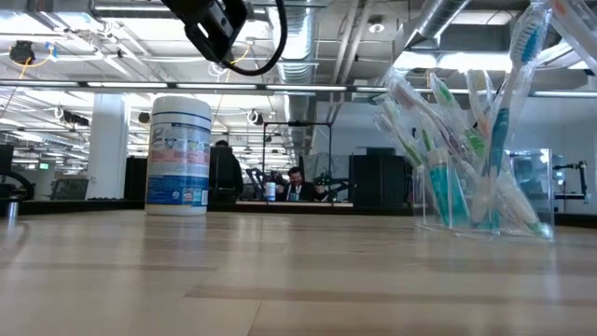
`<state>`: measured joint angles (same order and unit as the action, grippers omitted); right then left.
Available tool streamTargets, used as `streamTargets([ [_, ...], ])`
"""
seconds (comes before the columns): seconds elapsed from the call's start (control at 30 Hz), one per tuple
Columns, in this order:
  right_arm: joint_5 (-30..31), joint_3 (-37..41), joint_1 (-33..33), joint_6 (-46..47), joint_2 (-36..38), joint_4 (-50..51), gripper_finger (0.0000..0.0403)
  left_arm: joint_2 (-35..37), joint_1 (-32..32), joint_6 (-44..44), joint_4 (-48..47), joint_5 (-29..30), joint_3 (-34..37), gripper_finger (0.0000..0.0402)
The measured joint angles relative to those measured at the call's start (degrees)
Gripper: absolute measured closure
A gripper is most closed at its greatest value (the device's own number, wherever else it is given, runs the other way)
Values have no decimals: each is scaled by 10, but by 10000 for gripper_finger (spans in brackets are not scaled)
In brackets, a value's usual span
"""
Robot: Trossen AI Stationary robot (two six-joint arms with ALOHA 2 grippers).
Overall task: Pick & Place toothbrushing station
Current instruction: Put the orange toothbrush into the transparent organizer
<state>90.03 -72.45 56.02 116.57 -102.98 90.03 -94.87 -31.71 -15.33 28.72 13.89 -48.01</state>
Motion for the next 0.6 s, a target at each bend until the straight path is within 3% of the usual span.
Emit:
streamTargets([
  [0.4,0,54,3,-10,96,0,402,0,3,1,1,-2,0,363],
  [0.6,0,56,5,-67,159,0,402,0,8,1,1,-2,0,363],
])
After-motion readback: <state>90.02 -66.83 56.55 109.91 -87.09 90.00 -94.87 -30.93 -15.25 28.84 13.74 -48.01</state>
